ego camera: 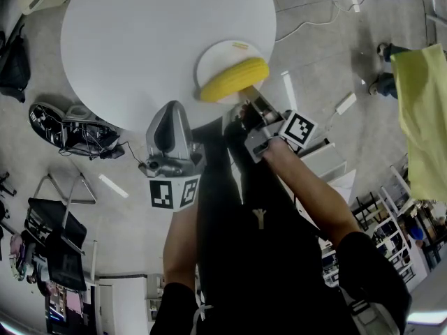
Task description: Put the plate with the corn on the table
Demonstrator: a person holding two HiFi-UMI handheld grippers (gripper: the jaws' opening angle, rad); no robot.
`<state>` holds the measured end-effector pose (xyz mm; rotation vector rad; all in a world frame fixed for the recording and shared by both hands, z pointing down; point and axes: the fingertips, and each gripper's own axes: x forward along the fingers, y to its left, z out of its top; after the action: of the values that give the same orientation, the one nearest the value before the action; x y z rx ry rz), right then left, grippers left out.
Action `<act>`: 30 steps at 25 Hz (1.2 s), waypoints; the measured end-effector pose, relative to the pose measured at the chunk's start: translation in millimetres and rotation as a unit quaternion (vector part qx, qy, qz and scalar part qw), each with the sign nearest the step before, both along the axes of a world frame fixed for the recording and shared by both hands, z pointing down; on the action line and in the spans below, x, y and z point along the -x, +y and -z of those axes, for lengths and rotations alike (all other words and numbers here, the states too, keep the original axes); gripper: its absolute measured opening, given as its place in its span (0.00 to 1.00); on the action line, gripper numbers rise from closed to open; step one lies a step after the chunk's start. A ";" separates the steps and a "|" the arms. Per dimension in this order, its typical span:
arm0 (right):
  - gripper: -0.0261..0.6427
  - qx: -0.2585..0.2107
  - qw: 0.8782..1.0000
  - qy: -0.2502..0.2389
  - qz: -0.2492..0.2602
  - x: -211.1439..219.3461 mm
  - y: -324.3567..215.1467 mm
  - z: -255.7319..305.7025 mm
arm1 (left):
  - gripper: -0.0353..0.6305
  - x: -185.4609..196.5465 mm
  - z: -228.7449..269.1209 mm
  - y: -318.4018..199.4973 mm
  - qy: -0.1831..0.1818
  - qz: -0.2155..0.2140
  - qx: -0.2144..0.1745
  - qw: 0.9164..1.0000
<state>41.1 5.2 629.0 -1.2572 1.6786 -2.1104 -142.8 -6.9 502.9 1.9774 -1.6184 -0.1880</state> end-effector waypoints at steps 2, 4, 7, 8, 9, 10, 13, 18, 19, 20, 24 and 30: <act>0.24 0.002 1.000 0.000 -0.004 0.3 -0.5 1.1 | 0.06 0.8 1.6 -0.9 0.000 0.000 -0.001 1.000; 0.24 0.003 1.000 0.001 -0.006 0.5 -0.8 1.9 | 0.06 1.7 2.5 -0.9 0.000 0.000 -0.002 1.000; 0.25 0.000 1.000 0.001 -0.006 0.5 -1.2 2.1 | 0.06 2.4 2.6 -0.4 -0.001 -0.001 -0.002 1.000; 0.25 -0.001 1.000 0.002 -0.006 0.4 -1.3 2.0 | 0.06 2.5 2.5 -0.2 -0.001 -0.002 -0.002 1.000; 0.26 -0.001 1.000 0.004 -0.005 0.2 -1.1 1.7 | 0.06 2.4 2.6 0.1 -0.001 -0.002 -0.002 1.000; 0.26 -0.001 1.000 0.005 -0.006 -0.1 -0.9 1.5 | 0.06 2.3 2.8 0.4 -0.001 -0.002 -0.002 1.000; 0.30 0.005 1.000 0.006 -0.010 -0.8 -0.3 1.6 | 0.06 1.6 5.3 0.4 -0.002 -0.002 -0.002 1.000; 0.34 0.005 1.000 0.015 -0.005 -0.6 -3.6 1.7 | 0.06 1.9 8.3 -3.1 0.000 -0.001 -0.003 1.000; 0.35 0.005 1.000 0.016 -0.004 -0.3 -4.1 1.8 | 0.06 2.2 8.8 -3.4 0.000 0.000 -0.003 1.000; 0.36 0.006 1.000 0.017 -0.005 0.2 -4.5 1.7 | 0.06 2.6 9.2 -3.6 0.000 0.001 -0.003 1.000; 0.40 0.013 0.999 0.029 0.000 6.1 -9.6 -8.0 | 0.06 9.3 2.2 -8.5 0.001 0.004 0.000 1.000; 0.45 0.015 0.999 0.035 0.000 16.7 -21.3 -12.6 | 0.06 16.1 -2.1 -14.5 0.001 0.006 0.004 1.000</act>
<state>24.4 -16.1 641.7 -1.3544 1.6800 -2.1226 -158.9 -21.4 504.9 1.9623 -1.6263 -0.1891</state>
